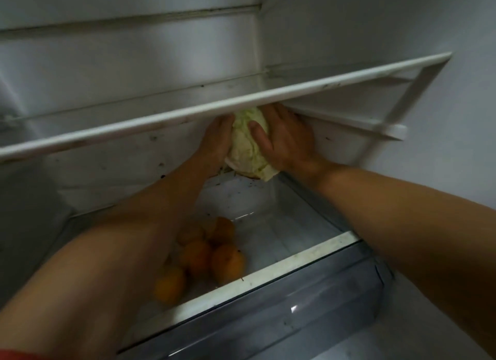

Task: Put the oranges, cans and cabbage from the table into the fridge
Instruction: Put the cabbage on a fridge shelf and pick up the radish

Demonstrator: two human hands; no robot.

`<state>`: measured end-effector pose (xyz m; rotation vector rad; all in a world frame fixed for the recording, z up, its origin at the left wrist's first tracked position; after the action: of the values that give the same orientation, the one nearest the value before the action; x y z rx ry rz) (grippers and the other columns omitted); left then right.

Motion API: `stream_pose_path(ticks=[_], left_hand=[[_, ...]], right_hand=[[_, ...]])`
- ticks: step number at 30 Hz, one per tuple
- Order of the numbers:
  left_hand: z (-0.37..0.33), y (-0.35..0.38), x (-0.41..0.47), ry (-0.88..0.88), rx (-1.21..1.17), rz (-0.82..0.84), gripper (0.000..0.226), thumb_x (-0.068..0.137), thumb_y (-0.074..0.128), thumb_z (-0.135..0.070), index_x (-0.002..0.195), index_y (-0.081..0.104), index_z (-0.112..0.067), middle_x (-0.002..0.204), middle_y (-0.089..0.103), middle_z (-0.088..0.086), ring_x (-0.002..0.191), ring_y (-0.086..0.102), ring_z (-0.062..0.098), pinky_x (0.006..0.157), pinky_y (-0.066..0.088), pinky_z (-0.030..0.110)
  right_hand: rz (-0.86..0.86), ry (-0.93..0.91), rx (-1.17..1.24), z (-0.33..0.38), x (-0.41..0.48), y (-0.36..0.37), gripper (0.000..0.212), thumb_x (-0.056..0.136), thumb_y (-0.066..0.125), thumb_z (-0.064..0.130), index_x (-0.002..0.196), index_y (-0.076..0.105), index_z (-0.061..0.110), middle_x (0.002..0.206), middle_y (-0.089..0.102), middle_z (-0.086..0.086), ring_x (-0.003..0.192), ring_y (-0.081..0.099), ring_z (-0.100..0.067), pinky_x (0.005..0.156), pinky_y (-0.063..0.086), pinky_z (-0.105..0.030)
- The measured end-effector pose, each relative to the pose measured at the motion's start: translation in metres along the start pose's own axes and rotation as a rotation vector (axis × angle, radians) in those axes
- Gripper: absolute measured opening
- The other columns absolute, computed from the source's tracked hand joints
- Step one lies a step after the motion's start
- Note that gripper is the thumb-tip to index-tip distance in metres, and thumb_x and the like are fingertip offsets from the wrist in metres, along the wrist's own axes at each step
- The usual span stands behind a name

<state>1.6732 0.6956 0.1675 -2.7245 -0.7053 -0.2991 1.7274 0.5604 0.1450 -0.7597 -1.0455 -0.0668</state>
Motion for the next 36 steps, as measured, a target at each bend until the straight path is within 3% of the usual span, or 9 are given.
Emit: stream_pose_path(ticks=[5, 9, 12, 15, 21, 24, 28, 31, 36], left_hand=[[-0.001, -0.011, 0.009, 0.006, 0.179, -0.143, 0.045, 0.097, 0.043, -0.051, 0.121, 0.058, -0.015, 0.12, 0.06, 0.005, 0.105, 0.057, 0.02, 0.084, 0.046, 0.029], [0.006, -0.012, -0.004, -0.111, 0.124, -0.064, 0.057, 0.096, 0.039, -0.057, 0.126, 0.058, -0.013, 0.123, 0.061, 0.009, 0.107, 0.06, 0.027, 0.095, 0.05, 0.042], [0.008, -0.018, -0.019, -0.084, 0.219, -0.106, 0.048, 0.097, 0.042, -0.05, 0.119, 0.06, -0.012, 0.114, 0.063, 0.008, 0.102, 0.06, 0.025, 0.093, 0.051, 0.043], [0.004, -0.032, -0.032, -0.03, 0.371, -0.171, 0.026, 0.092, 0.054, -0.035, 0.097, 0.061, -0.011, 0.094, 0.063, 0.006, 0.09, 0.062, 0.025, 0.081, 0.053, 0.038], [-0.012, -0.041, -0.076, 0.016, 0.628, -0.113, 0.024, 0.091, 0.054, -0.022, 0.068, 0.051, -0.019, 0.07, 0.055, 0.001, 0.073, 0.057, 0.02, 0.071, 0.048, 0.03], [-0.022, -0.041, -0.102, 0.05, 0.747, -0.124, 0.014, 0.091, 0.054, -0.025, 0.082, 0.061, -0.017, 0.085, 0.061, 0.005, 0.088, 0.06, 0.026, 0.08, 0.049, 0.033], [-0.039, -0.047, -0.144, 0.05, 1.075, -0.109, 0.034, 0.095, 0.049, -0.037, 0.118, 0.059, -0.014, 0.119, 0.059, 0.013, 0.106, 0.057, 0.032, 0.088, 0.048, 0.037], [-0.045, -0.051, -0.182, 0.121, 1.281, -0.129, 0.034, 0.095, 0.047, -0.037, 0.117, 0.059, -0.013, 0.118, 0.06, 0.015, 0.104, 0.058, 0.034, 0.081, 0.047, 0.037], [-0.053, -0.06, -0.273, 0.176, 1.363, -0.236, 0.027, 0.09, 0.05, -0.028, 0.106, 0.063, -0.011, 0.109, 0.064, 0.019, 0.098, 0.06, 0.04, 0.076, 0.047, 0.039]], right_hand=[[-0.045, -0.057, -0.228, 0.013, 0.009, -0.003, 0.06, 0.092, 0.026, 0.053, 0.128, 0.058, 0.017, 0.126, 0.06, -0.018, 0.11, 0.057, -0.039, 0.074, 0.053, -0.046], [0.102, -0.008, -0.19, 0.008, 0.011, -0.005, 0.057, 0.097, 0.028, 0.055, 0.139, 0.048, 0.022, 0.139, 0.051, -0.012, 0.123, 0.048, -0.035, 0.094, 0.046, -0.046], [0.243, 0.071, -0.101, 0.005, 0.008, -0.009, 0.063, 0.095, 0.027, 0.062, 0.147, 0.032, 0.027, 0.15, 0.037, -0.009, 0.134, 0.038, -0.031, 0.107, 0.034, -0.046], [0.225, 0.099, -0.072, 0.007, 0.002, -0.031, 0.066, 0.094, 0.03, 0.063, 0.147, 0.03, 0.022, 0.147, 0.039, -0.012, 0.126, 0.047, -0.035, 0.1, 0.042, -0.045], [0.257, 0.026, -0.207, 0.023, -0.029, -0.074, 0.057, 0.095, 0.044, 0.047, 0.144, 0.035, 0.02, 0.139, 0.044, -0.013, 0.119, 0.05, -0.037, 0.09, 0.044, -0.041], [0.268, 0.007, -0.246, 0.033, -0.05, -0.091, 0.052, 0.094, 0.047, 0.043, 0.139, 0.039, 0.017, 0.138, 0.044, -0.013, 0.119, 0.047, -0.036, 0.089, 0.043, -0.04], [0.313, -0.065, -0.255, 0.063, -0.074, -0.117, 0.045, 0.092, 0.049, 0.04, 0.132, 0.05, 0.019, 0.13, 0.053, -0.012, 0.113, 0.055, -0.035, 0.086, 0.046, -0.04], [0.339, -0.142, -0.255, 0.084, -0.094, -0.133, 0.041, 0.092, 0.047, 0.04, 0.124, 0.057, 0.016, 0.119, 0.061, -0.014, 0.104, 0.06, -0.036, 0.079, 0.047, -0.04], [0.342, -0.275, -0.214, 0.112, -0.141, -0.159, 0.036, 0.094, 0.046, 0.037, 0.119, 0.055, 0.012, 0.117, 0.06, -0.013, 0.105, 0.057, -0.035, 0.072, 0.042, -0.037]])
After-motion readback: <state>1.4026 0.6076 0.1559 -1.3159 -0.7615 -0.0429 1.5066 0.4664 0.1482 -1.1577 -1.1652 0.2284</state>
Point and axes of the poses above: each hand's wrist, its own x-axis towards the middle knuckle, its own y-axis out of the palm, z = x × y, the point moved 2 cm from there along x, towards the middle knuckle
